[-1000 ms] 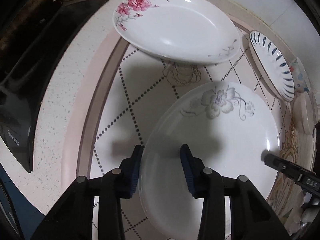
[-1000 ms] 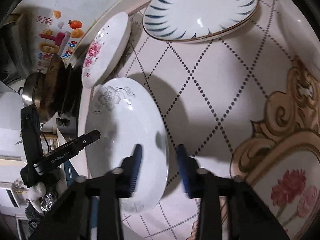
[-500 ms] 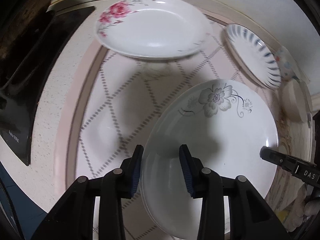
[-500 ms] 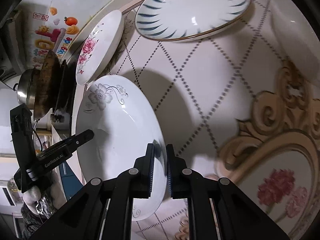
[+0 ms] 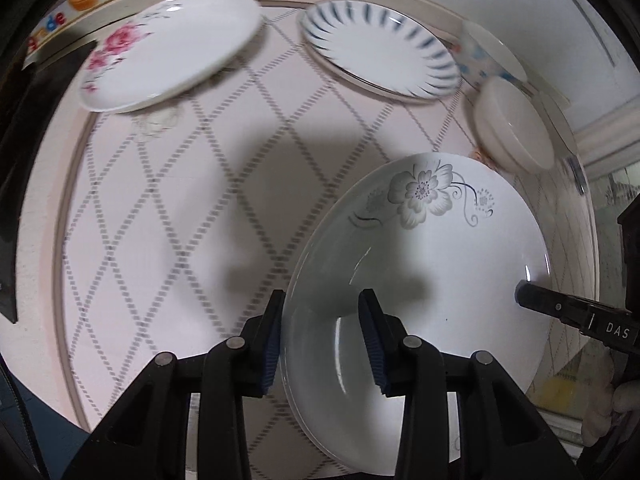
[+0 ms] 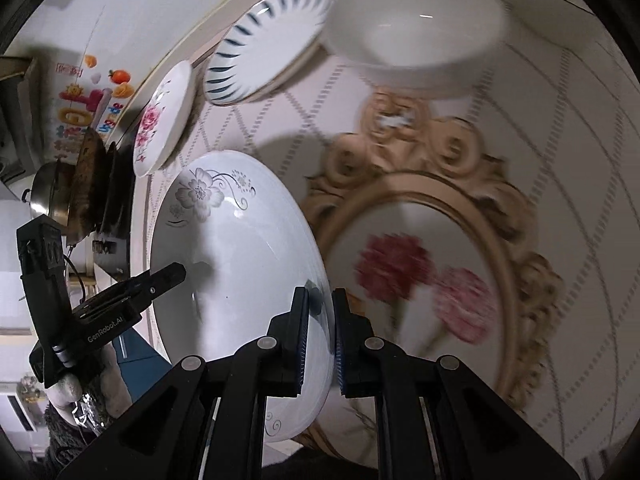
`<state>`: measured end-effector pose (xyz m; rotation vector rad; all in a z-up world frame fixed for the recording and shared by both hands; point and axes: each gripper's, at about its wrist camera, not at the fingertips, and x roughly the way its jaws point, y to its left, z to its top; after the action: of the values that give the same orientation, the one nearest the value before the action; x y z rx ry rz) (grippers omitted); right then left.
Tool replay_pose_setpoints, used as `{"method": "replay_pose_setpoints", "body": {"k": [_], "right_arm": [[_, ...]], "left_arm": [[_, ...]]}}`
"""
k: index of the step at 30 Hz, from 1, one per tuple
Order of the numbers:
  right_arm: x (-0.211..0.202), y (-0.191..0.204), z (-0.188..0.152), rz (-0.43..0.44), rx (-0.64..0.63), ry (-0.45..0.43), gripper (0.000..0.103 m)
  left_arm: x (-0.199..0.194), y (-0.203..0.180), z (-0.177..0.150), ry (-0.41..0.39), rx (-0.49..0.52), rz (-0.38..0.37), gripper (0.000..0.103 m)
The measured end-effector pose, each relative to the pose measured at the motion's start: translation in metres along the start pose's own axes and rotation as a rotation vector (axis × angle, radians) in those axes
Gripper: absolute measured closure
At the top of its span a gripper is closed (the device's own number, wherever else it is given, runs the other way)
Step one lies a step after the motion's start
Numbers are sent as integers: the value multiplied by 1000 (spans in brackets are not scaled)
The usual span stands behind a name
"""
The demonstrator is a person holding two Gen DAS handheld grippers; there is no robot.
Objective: Organize plates and bowls
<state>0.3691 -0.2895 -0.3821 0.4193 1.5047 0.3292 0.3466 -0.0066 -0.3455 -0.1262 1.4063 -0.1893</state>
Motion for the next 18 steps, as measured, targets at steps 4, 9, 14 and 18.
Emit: {"method": "replay_pose_setpoints", "body": {"k": [4,9,14,18], "right_arm": [[-8,-27,-9,-8,45,-7,90],[-13,-48,-12,-14,73,-21,90],[-15,-58,-13,-13,88,-23,90],[-15,-62,-11,-6,91,-25,90]], "left_arm": [[12,-17,0,22,21,-8,69],[21,-34,1,37,51,9,69],[31,-46,7,48,62,34,69],[38,-55,11,53,66,56,69]]}}
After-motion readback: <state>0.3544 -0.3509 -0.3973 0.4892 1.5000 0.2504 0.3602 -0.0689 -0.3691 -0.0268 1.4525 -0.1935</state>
